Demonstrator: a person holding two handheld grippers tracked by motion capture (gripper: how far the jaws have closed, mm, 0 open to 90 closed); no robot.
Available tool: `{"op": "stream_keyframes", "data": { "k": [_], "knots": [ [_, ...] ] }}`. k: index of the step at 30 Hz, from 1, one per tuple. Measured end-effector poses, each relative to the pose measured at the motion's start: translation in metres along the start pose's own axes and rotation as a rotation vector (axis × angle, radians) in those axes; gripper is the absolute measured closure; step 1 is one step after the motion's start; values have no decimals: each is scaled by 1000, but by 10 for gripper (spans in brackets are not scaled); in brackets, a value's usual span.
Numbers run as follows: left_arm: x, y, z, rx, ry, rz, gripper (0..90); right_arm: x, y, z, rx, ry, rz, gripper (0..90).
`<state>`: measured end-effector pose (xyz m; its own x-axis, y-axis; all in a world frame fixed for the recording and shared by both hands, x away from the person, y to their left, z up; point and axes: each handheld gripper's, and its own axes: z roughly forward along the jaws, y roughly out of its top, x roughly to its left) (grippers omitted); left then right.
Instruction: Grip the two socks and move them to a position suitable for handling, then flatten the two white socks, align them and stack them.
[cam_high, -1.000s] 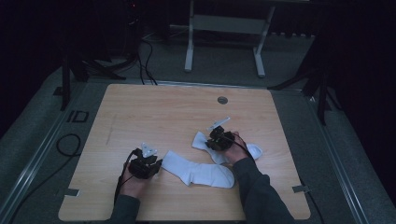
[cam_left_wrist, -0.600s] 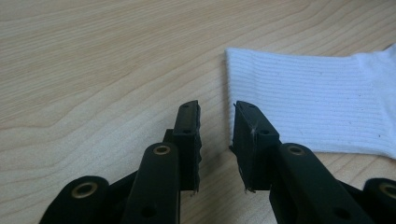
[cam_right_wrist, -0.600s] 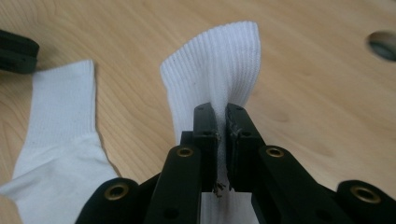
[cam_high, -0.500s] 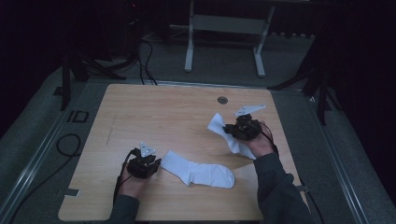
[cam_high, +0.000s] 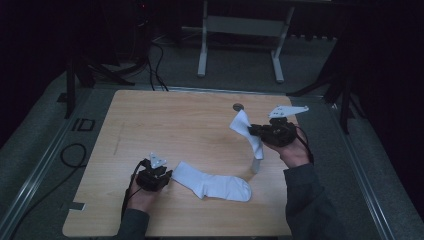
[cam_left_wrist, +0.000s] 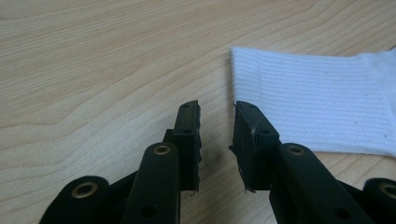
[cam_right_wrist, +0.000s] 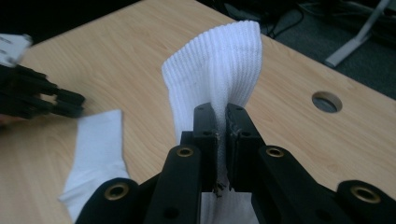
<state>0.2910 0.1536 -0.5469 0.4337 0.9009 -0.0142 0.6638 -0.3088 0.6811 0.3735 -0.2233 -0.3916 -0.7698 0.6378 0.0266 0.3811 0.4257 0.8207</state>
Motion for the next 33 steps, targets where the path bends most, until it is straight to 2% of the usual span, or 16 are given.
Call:
{"op": "stream_keyframes", "data": {
  "k": [11, 12, 16, 33],
  "knots": [
    [0, 0, 1, 0, 1, -4, 710, 20, 7, -25, -72, 42, -33, 838],
    [0, 0, 1, 0, 1, -4, 710, 24, 8, -28, -87, 60, -33, 838],
    [-1, 0, 1, 0, 1, 0, 710, 32, 7, -34, -110, 82, -38, 837],
    [-4, 0, 3, 3, -1, 6, 710, 55, -12, -49, -139, 165, -30, 836]
  ]
}}
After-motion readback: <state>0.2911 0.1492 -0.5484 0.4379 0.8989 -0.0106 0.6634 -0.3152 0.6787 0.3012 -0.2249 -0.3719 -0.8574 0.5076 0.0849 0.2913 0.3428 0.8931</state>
